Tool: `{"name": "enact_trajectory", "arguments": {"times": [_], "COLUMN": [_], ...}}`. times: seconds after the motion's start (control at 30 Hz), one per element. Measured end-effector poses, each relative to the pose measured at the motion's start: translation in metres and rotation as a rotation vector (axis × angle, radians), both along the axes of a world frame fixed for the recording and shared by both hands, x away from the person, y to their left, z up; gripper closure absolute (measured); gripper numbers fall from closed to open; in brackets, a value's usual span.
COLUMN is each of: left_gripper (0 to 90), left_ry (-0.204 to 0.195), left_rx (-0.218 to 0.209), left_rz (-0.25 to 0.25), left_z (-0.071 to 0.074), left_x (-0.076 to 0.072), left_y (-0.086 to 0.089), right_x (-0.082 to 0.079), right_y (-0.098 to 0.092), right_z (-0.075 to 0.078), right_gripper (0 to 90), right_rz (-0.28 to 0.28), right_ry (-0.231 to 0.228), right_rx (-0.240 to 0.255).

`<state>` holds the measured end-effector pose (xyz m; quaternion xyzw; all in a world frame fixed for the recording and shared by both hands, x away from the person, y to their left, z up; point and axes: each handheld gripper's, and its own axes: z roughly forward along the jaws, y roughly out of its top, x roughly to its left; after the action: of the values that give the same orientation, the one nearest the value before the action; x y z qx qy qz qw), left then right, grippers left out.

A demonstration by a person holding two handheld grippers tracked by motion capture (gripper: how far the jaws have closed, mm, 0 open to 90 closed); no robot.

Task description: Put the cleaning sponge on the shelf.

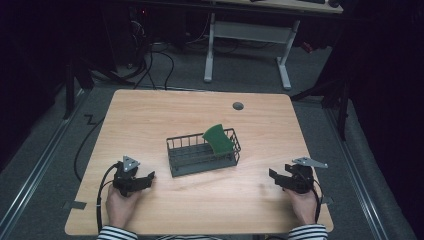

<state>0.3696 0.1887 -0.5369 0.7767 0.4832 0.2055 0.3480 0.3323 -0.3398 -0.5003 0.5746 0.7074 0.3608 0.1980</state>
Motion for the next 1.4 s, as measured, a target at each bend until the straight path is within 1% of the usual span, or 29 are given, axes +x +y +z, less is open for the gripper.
{"name": "enact_trajectory", "arguments": {"times": [0.03,0.07,0.13,0.17,0.2,0.23,0.3,0.37,0.43,0.67,0.8,0.9,1.0,1.1,1.4], "left_gripper": [25.1,25.1,25.1,25.1,25.1,25.1,25.1,25.1,25.1,25.1,25.2,25.2,25.2,25.2,25.1], "left_ry": [0.000,0.000,0.000,0.000,0.000,0.000,0.000,0.000,0.000,-0.001,0.000,-0.001,-0.001,-0.001,-0.001], "left_rx": [0.000,0.000,0.000,0.000,0.000,0.000,0.000,0.000,0.000,-0.001,0.000,-0.001,-0.001,-0.001,-0.001], "left_rz": [0.000,0.000,0.000,0.000,0.000,0.000,0.000,0.000,0.000,0.001,0.000,0.001,0.001,0.001,0.001], "left_z": [0.000,0.000,0.000,0.000,0.000,0.000,0.000,0.000,0.000,0.000,0.000,0.000,0.000,0.000,0.000], "left_x": [0.000,0.000,0.000,0.000,0.000,0.000,0.000,0.000,0.000,0.000,0.000,0.000,0.000,0.000,0.000], "left_y": [0.000,0.000,0.000,0.000,0.000,0.000,0.000,0.000,0.000,0.000,0.000,0.000,0.000,0.000,0.000], "right_x": [0.000,0.001,0.001,0.001,0.003,0.003,0.004,0.006,0.009,0.011,0.012,0.013,0.013,0.013,0.013], "right_y": [0.000,0.002,0.003,0.005,0.008,0.008,0.011,0.012,0.015,0.018,0.021,0.024,0.024,0.024,0.025], "right_z": [-0.002,-0.007,-0.008,-0.011,-0.015,-0.015,-0.018,-0.022,-0.025,-0.028,-0.030,-0.031,-0.031,-0.031,-0.031], "right_gripper": [26.0,26.0,26.0,25.9,25.4,25.4,25.4,24.7,24.2,23.7,23.9,22.5,22.2,21.0,21.0], "right_rz": [-0.001,-0.015,-0.015,-0.019,-0.024,-0.024,-0.036,-0.055,-0.059,-0.058,-0.058,-0.047,-0.047,-0.061,-0.063], "right_ry": [-0.005,-0.015,-0.014,-0.005,0.002,0.002,0.008,0.008,0.034,0.019,0.004,0.003,0.005,0.007,0.006], "right_rx": [-0.004,-0.007,-0.010,-0.008,-0.033,-0.033,-0.048,-0.059,-0.063,-0.088,-0.129,-0.159,-0.159,-0.161,-0.160]}}
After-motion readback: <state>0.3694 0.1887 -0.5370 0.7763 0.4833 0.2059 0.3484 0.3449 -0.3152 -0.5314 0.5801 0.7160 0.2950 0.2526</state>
